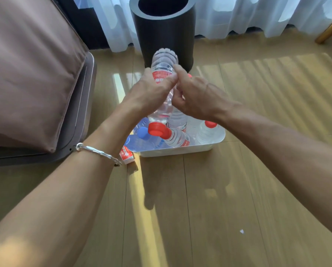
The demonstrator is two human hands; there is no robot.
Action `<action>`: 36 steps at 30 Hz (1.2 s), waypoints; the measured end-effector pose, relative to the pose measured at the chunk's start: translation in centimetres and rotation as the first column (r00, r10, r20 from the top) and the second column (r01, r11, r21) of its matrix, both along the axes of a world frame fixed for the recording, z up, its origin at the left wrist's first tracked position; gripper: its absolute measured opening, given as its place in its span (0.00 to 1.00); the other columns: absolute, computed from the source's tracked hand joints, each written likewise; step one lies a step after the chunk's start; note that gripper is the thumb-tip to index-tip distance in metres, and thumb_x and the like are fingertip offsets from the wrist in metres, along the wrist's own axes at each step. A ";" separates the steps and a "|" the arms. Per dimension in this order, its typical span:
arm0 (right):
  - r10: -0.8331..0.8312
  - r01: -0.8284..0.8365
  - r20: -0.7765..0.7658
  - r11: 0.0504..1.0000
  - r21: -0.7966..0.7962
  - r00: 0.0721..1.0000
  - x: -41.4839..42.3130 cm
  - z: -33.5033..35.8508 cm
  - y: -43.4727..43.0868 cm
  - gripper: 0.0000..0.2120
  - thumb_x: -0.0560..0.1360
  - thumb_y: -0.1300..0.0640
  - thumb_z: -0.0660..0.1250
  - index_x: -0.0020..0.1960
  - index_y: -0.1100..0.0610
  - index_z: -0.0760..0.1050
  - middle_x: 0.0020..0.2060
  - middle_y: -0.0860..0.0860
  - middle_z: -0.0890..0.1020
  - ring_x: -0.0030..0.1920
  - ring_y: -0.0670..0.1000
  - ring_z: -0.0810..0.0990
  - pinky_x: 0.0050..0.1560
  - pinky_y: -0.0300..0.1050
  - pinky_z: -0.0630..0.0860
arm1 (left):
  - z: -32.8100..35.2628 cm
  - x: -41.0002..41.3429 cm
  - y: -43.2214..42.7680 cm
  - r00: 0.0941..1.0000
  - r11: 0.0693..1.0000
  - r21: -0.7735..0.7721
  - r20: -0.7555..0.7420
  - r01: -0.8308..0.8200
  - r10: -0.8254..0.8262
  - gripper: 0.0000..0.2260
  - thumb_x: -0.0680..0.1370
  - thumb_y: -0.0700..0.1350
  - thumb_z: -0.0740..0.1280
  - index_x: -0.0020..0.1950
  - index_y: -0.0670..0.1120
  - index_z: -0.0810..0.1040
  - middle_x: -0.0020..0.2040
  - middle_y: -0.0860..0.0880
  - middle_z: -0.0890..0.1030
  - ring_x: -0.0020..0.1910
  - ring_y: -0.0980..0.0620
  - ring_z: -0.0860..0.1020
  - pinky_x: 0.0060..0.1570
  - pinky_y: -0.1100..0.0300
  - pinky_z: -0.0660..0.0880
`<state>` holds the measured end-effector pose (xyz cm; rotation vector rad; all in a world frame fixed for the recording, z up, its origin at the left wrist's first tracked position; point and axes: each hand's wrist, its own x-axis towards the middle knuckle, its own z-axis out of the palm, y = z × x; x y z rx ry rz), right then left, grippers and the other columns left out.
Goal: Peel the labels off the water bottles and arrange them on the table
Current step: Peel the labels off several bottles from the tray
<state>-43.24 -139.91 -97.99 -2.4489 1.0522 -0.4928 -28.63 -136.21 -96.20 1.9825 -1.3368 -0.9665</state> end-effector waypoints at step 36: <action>0.021 0.060 0.176 0.894 -0.444 0.984 -0.7 -0.6 -1.3 0.15 0.77 0.56 0.60 0.38 0.63 0.79 0.27 0.56 0.79 0.24 0.53 0.73 0.29 0.41 0.67 | -0.7 -0.5 -0.3 0.972 0.988 -0.145 -0.233 -0.058 0.022 0.25 0.68 0.54 0.64 0.62 0.45 0.72 0.47 0.49 0.79 0.38 0.57 0.78 0.38 0.60 0.76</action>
